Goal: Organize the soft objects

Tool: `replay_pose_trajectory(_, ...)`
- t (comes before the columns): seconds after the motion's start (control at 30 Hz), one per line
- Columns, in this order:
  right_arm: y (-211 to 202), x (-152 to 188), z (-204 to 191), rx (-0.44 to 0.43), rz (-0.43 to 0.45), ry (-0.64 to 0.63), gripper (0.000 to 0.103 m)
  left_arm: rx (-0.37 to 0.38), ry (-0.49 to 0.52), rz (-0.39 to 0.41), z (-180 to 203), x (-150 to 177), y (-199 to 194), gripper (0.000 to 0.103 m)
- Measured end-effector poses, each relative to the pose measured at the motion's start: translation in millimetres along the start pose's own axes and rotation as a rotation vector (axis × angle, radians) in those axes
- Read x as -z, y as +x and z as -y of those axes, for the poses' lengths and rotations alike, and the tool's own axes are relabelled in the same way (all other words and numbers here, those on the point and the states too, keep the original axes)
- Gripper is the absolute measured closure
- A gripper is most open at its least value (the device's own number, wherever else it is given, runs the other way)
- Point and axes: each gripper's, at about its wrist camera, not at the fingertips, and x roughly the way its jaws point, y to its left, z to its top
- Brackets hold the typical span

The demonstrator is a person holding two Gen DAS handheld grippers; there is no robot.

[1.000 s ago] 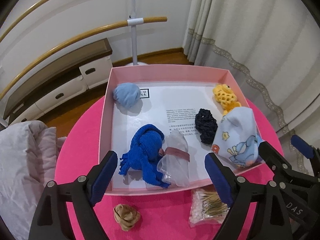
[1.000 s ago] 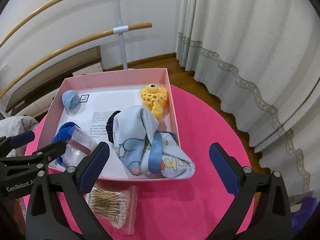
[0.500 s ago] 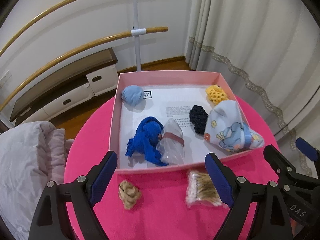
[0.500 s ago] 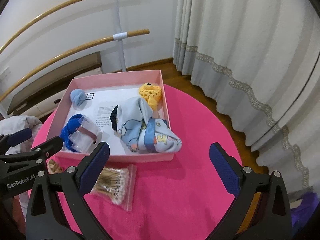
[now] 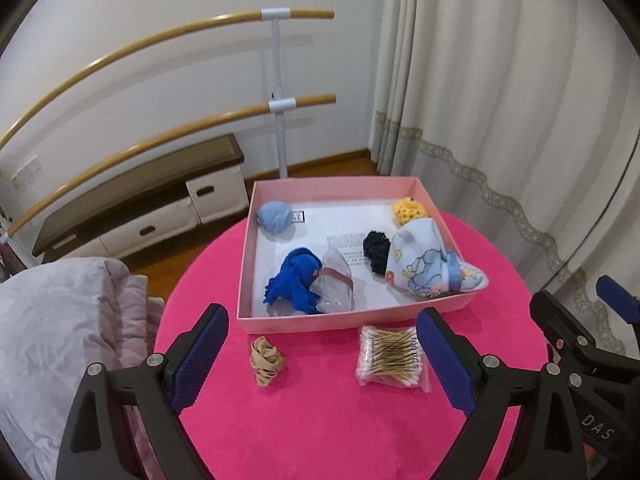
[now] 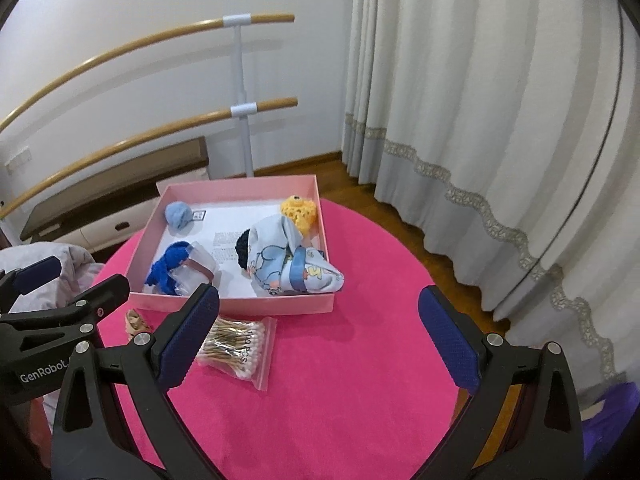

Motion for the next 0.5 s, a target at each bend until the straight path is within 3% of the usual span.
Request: replay_pose_trajectory(0.5, -71.9, 9.0, 3.8, 0.019, 0.152, 0.001, 0.002, 0.0, -0.004, 0.141, 1.1, 28.3, -86.0, 0.001)
